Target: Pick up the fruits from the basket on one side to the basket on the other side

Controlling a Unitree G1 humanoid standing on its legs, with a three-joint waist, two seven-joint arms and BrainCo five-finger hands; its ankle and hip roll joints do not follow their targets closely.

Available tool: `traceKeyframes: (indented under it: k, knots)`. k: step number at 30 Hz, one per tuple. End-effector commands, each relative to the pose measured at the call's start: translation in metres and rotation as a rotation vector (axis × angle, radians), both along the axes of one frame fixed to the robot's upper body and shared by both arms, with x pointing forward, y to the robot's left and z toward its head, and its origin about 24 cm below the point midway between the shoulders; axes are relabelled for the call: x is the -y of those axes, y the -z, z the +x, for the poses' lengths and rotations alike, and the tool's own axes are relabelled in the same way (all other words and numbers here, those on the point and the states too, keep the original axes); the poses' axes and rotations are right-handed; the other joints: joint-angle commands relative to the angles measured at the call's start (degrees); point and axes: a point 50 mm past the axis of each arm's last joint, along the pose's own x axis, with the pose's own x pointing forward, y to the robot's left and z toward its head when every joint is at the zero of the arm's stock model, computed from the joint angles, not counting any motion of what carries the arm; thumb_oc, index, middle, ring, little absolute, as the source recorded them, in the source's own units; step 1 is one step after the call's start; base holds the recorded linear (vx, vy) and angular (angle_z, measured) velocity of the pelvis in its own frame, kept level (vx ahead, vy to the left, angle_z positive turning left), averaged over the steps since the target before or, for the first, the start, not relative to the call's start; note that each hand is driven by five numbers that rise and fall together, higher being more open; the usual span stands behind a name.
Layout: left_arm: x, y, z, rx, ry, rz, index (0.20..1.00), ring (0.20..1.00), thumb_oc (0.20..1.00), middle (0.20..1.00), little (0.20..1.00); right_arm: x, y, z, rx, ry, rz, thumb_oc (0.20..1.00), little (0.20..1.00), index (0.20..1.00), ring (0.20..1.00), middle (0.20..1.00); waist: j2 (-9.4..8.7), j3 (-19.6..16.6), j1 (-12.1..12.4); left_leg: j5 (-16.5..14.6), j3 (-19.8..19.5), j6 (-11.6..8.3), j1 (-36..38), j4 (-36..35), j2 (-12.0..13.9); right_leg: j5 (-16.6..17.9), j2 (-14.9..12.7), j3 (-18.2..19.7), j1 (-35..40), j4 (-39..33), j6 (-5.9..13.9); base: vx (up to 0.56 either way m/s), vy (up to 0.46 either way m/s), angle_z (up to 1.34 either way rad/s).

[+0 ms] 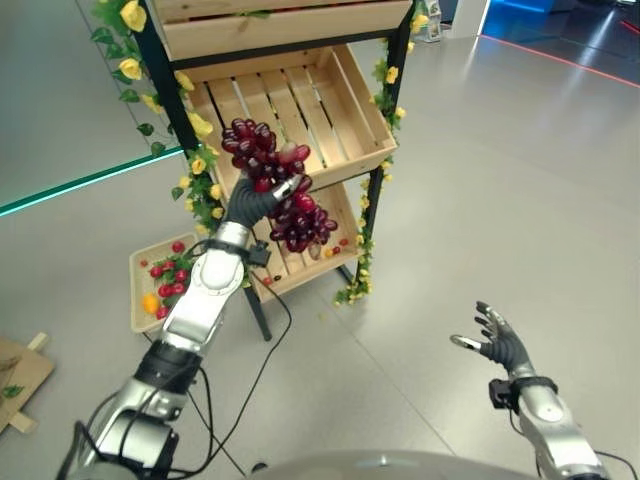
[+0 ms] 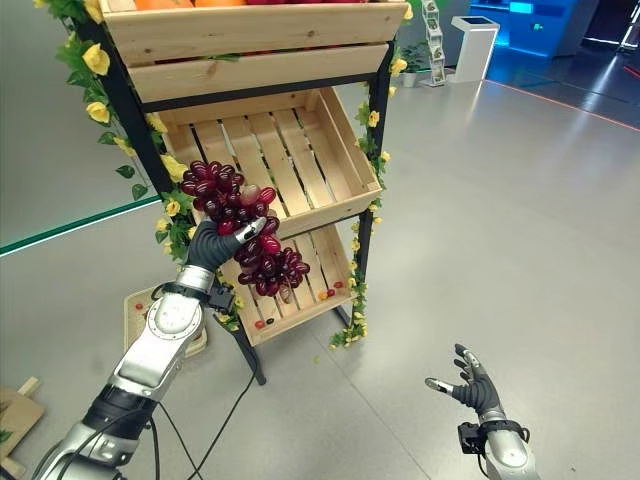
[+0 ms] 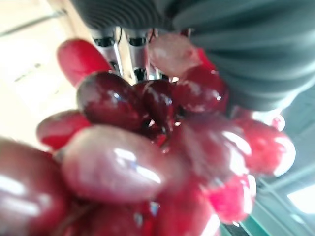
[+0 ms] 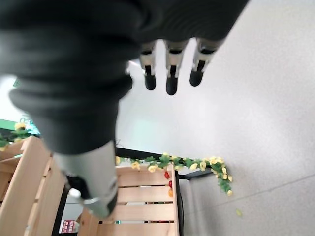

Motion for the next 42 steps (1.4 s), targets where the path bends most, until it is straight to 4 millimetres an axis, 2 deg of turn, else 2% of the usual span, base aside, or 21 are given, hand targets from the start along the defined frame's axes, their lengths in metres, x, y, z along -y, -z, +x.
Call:
traceKeyframes:
  k: [1,5,10,11,14,15,23,28,32,39,42]
  knots:
    - [-0.011,-0.049,0.023,0.164,-0.077,0.015,0.2,0.2,0.2,0.2,0.2,0.004,-0.024,0.019,0.099,-0.064,-0.065,1.0,1.0,1.0,1.0,1.0,-1.57,-1.3,0.1,-1.8,2.4,0.99,-0.3,2.2,-2.5,-1.9,1.5,0.5,-2.2,3.5,0.19,0.03,0.0,-0.18]
    - [-0.028,-0.051,0.039,0.115,-0.169,0.029,0.2,0.2,0.2,0.2,0.2,0.001,-0.019,0.014,0.071,-0.082,-0.056,1.0,1.0,1.0,1.0,1.0,-1.88,-1.5,-1.0,-1.7,2.9,0.97,-0.3,1.8,-2.4,-1.7,1.7,1.4,-2.7,3.3,0.39,0.02,0.001,-0.13]
    - [-0.044,-0.05,0.044,0.085,-0.237,0.054,0.2,0.2,0.2,0.2,0.2,-0.001,-0.015,0.01,0.053,-0.089,-0.051,1.0,1.0,1.0,1.0,1.0,-2.14,-1.9,-1.7,-1.7,3.4,1.02,0.1,1.4,-2.5,-1.5,1.9,2.0,-2.8,3.0,0.55,0.03,0.009,-0.07]
    - [-0.054,-0.053,0.046,0.084,-0.276,0.088,0.2,0.2,0.2,0.2,0.2,-0.001,-0.013,0.008,0.04,-0.095,-0.048,1.0,1.0,1.0,1.0,1.0,-2.12,-2.1,-1.9,-1.8,3.7,1.04,0.5,1.1,-2.5,-1.5,1.9,2.3,-2.8,2.9,0.67,0.03,0.017,-0.11]
    - [-0.063,-0.057,0.047,0.087,-0.314,0.087,0.2,0.2,0.2,0.2,0.2,-0.003,-0.011,0.006,0.034,-0.102,-0.042,1.0,1.0,1.0,1.0,1.0,-2.13,-2.2,-2.1,-1.9,4.1,1.04,0.8,1.0,-2.5,-1.3,1.8,2.8,-2.8,2.8,0.76,0.03,0.017,-0.09]
    - [-0.073,-0.065,0.047,0.105,-0.355,0.1,0.2,0.2,0.2,0.2,0.2,-0.004,-0.009,0.004,0.022,-0.11,-0.038,1.0,1.0,1.0,1.0,1.0,-2.05,-2.3,-2.2,-2.1,4.4,1.06,1.1,0.9,-2.5,-1.3,1.9,3.0,-2.9,2.7,0.89,0.01,0.011,-0.03]
    - [-0.088,-0.074,0.041,0.146,-0.41,0.076,0.2,0.2,0.2,0.2,0.2,-0.008,-0.004,-0.001,0.002,-0.127,-0.022,1.0,1.0,1.0,1.0,1.0,-2.53,-2.3,-1.9,-2.9,4.8,1.37,1.9,1.0,-2.9,-1.3,1.7,3.8,-2.6,2.7,1.2,0.02,0.013,-0.09]
    - [-0.089,-0.079,0.038,0.172,-0.415,0.065,0.2,0.2,0.2,0.2,0.2,-0.008,-0.003,0.001,0.002,-0.121,-0.015,1.0,1.0,1.0,1.0,1.0,-2.74,-2.1,-1.4,-4.4,4.2,2.01,1.4,3.1,-3.6,-1.6,0.9,3.8,-2.3,3.7,1.47,0.01,0.046,-0.01]
    - [-0.076,-0.087,0.036,0.219,-0.362,0.08,0.2,0.2,0.2,0.2,0.2,-0.008,0.0,0.002,-0.005,-0.102,-0.009,1.0,1.0,1.0,1.0,1.0,-2.9,-1.7,-0.8,-5.2,2.8,2.85,-0.4,4.7,-5.0,-1.5,-0.6,3.6,-3.1,5.8,1.95,-0.02,0.096,0.09]
    - [-0.07,-0.094,0.04,0.23,-0.348,0.095,0.2,0.2,0.2,0.2,0.2,-0.014,0.006,0.003,-0.034,-0.12,0.0,1.0,1.0,1.0,1.0,1.0,-3.56,-2.0,-0.3,-6.8,2.3,4.41,-0.7,5.6,-7.0,0.0,-2.5,5.0,-4.4,8.2,3.15,0.0,0.114,0.11]
    - [-0.064,-0.095,0.041,0.23,-0.328,0.085,0.2,0.2,0.2,0.2,0.2,-0.013,0.004,0.006,-0.02,-0.114,0.002,1.0,1.0,1.0,1.0,1.0,-3.61,-0.9,-0.5,-7.5,1.4,5.76,-1.5,6.8,-8.0,2.5,-3.6,7.3,-8.6,16.4,3.59,-0.05,0.16,0.05]
